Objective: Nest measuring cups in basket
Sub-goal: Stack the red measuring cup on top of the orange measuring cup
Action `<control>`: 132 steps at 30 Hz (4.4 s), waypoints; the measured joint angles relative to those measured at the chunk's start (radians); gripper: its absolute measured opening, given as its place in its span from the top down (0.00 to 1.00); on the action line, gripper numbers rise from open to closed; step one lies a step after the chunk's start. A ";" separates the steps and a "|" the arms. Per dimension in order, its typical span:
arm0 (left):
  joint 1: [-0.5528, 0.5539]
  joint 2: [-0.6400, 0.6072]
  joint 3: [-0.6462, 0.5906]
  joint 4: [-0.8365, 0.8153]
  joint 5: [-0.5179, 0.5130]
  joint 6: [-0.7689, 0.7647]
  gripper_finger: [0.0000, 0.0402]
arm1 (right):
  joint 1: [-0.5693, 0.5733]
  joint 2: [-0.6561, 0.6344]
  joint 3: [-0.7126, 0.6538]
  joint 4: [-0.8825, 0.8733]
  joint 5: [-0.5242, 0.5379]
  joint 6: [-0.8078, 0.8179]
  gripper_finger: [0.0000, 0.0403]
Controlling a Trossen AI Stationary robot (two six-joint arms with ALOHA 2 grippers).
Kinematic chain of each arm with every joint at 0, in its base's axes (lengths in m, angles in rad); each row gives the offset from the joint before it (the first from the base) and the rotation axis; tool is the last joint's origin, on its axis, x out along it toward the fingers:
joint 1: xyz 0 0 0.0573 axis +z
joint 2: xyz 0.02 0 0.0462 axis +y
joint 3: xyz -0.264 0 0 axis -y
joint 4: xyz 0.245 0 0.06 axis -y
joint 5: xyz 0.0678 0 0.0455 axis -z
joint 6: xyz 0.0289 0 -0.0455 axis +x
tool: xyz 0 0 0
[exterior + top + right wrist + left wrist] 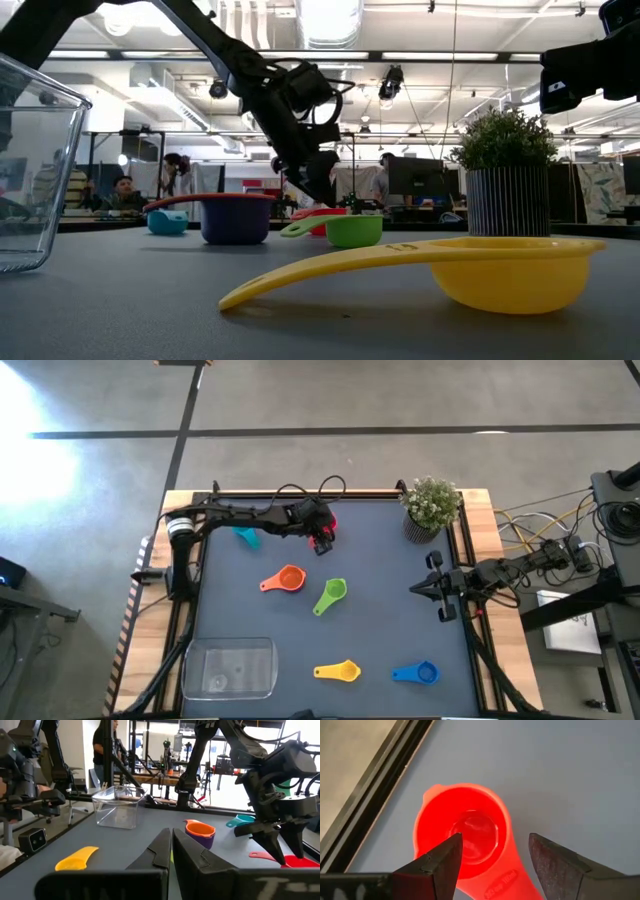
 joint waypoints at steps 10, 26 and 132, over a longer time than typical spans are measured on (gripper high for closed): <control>0.000 0.000 -0.001 -0.003 0.002 0.009 0.65 | 0.000 0.000 0.000 0.000 0.000 0.000 0.98; 0.001 0.000 -0.002 -0.036 0.054 0.012 0.94 | 0.000 0.000 0.000 0.000 0.000 0.000 0.98; -0.422 -0.625 -0.420 -0.374 0.023 0.007 1.00 | 0.000 0.002 0.000 0.000 0.000 0.000 0.98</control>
